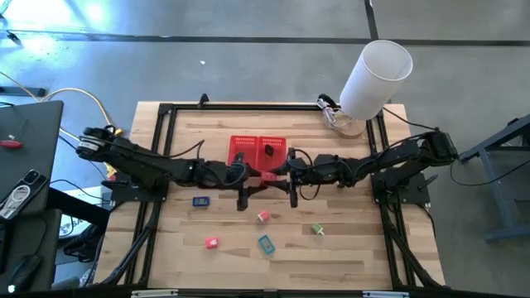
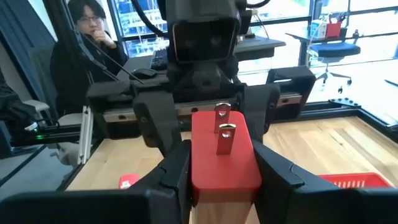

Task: Pick & Place Office items
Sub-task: Put the red charger adapter into the left red bin

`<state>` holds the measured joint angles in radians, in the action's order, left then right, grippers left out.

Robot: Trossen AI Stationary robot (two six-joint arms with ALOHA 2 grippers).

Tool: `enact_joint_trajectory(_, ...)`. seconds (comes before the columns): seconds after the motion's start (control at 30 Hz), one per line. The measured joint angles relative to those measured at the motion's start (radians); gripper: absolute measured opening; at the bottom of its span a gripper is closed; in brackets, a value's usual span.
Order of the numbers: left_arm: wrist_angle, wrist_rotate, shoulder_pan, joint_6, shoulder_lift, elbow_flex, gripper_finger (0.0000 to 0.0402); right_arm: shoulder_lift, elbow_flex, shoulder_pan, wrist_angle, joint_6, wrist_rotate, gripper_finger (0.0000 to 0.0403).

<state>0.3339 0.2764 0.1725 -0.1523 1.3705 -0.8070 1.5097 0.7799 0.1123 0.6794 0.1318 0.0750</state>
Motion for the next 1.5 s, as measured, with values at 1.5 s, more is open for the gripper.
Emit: enact_joint_trajectory(1.5,0.104,0.006,0.003,0.053,0.053,0.001,0.0110,0.000,0.001,0.010,-0.032,-0.004,-0.038,0.0182)
